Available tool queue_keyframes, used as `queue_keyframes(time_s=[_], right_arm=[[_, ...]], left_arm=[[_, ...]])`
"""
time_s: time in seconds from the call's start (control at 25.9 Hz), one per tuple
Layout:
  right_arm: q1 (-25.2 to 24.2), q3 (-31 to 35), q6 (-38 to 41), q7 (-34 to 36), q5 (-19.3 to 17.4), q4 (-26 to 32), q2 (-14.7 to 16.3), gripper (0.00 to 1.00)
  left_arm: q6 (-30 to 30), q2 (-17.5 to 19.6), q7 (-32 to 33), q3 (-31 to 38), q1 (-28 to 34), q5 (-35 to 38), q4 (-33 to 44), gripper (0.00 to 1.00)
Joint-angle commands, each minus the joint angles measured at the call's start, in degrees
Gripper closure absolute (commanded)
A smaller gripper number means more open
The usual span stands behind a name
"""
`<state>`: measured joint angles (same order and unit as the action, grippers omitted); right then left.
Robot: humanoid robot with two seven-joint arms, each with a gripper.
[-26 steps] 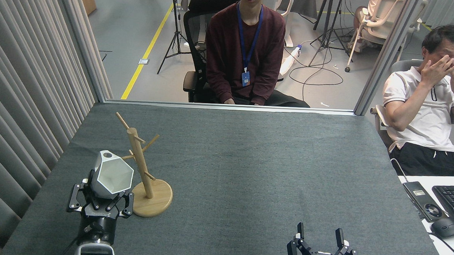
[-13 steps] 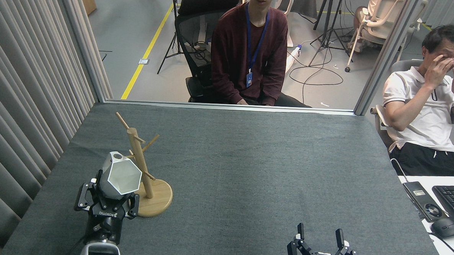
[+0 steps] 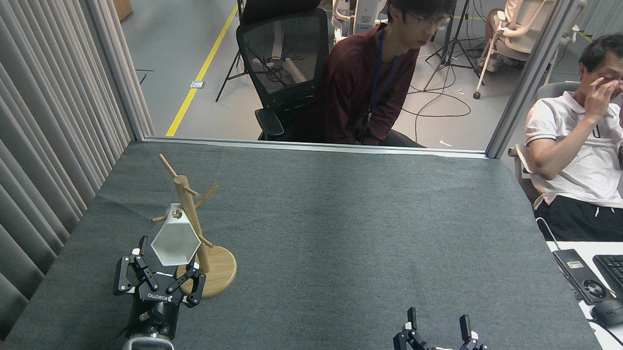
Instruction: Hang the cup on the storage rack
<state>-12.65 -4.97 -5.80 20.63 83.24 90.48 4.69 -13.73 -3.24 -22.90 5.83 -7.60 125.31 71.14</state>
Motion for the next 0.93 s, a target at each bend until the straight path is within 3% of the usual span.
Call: queue_keyframes(time_s=[0.0, 0.31, 0.43, 0.58, 0.73, 0.89], right_arm=[[0.0, 0.0, 0.0, 0.0, 0.0, 0.0, 0.0, 0.02], [-0.2, 0.0, 0.1, -0.1, 0.1, -0.1, 0.0, 0.02], [-0.4, 0.0, 0.3, -0.1, 0.2, 0.0, 0.1, 0.02], [-0.7, -0.1, 0.3, -0.1, 0.2, 0.0, 0.9, 0.02], [-0.9, -0.1, 0.5, -0.1, 0.2, 0.1, 1.0, 0.02], [-0.9, -0.1, 1.8, -0.1, 0.3, 0.3, 1.4, 0.02]], left_arm=[[0.0, -0.8, -0.2, 0.0, 1.5, -0.1, 0.6, 0.01], [0.1, -0.6, -0.4, 0.9, 7.2, -1.0, 3.5, 0.01], [1.1, -0.4, -0.2, 3.1, 9.0, -4.5, 5.8, 0.01], [13.6, -0.1, 1.4, 4.1, 15.1, -23.3, 16.7, 0.01], [25.2, 2.7, 10.2, 4.3, 22.3, -43.0, 25.1, 0.01], [29.4, 3.8, 11.2, 4.4, 24.7, -45.2, 26.9, 0.01]])
